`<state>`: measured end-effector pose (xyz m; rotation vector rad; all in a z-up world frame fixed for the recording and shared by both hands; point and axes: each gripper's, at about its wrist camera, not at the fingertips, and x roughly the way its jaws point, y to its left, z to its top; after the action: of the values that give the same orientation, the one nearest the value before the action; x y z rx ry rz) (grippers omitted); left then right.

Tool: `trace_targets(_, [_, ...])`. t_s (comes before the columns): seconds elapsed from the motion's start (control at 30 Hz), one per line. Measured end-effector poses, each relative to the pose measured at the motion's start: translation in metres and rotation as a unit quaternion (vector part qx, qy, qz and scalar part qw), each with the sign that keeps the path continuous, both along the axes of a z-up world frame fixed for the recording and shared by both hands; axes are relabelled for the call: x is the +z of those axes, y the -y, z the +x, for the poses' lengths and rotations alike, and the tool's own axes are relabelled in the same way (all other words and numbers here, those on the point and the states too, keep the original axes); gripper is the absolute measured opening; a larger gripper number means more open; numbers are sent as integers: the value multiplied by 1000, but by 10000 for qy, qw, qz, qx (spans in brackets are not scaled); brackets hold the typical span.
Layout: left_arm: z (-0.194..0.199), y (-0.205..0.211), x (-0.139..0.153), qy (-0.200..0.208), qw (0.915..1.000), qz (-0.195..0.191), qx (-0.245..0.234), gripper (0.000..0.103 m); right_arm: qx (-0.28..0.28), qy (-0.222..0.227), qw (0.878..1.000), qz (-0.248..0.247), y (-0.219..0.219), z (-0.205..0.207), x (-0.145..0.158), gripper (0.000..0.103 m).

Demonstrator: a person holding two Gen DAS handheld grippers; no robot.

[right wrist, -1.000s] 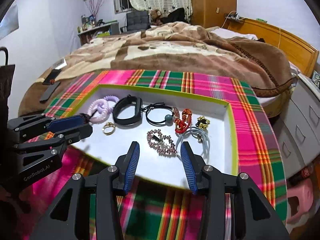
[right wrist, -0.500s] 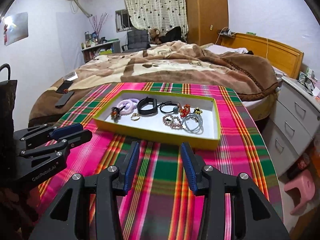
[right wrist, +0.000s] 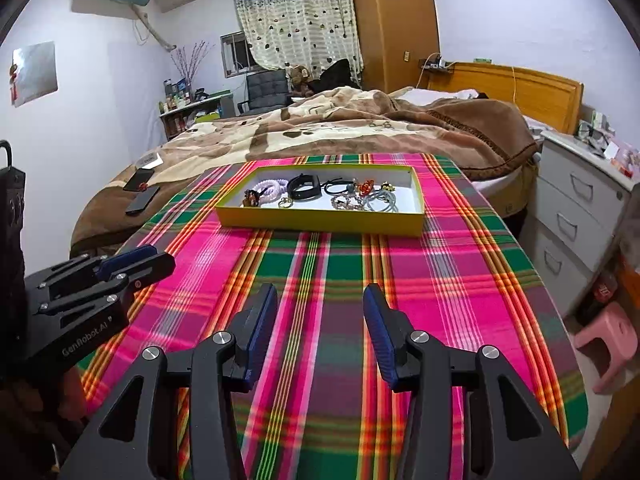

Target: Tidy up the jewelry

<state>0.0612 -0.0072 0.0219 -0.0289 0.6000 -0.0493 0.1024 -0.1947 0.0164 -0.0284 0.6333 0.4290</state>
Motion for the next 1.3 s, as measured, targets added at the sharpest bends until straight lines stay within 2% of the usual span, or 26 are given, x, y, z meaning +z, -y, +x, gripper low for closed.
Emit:
trace_targets(0.4, [-32, -3, -8, 138, 9998, 49, 98, 25, -98, 224, 9996, -134, 7, -36, -5, 47])
trace_targets(0.63, [-39, -4, -6, 272, 9995, 69, 161, 25, -111, 313, 9993, -149, 6, -40, -4, 47])
trace_targets(1.3, [-41, 0, -6, 265, 9995, 131, 116, 25, -147, 296, 9993, -151, 9, -43, 1, 47])
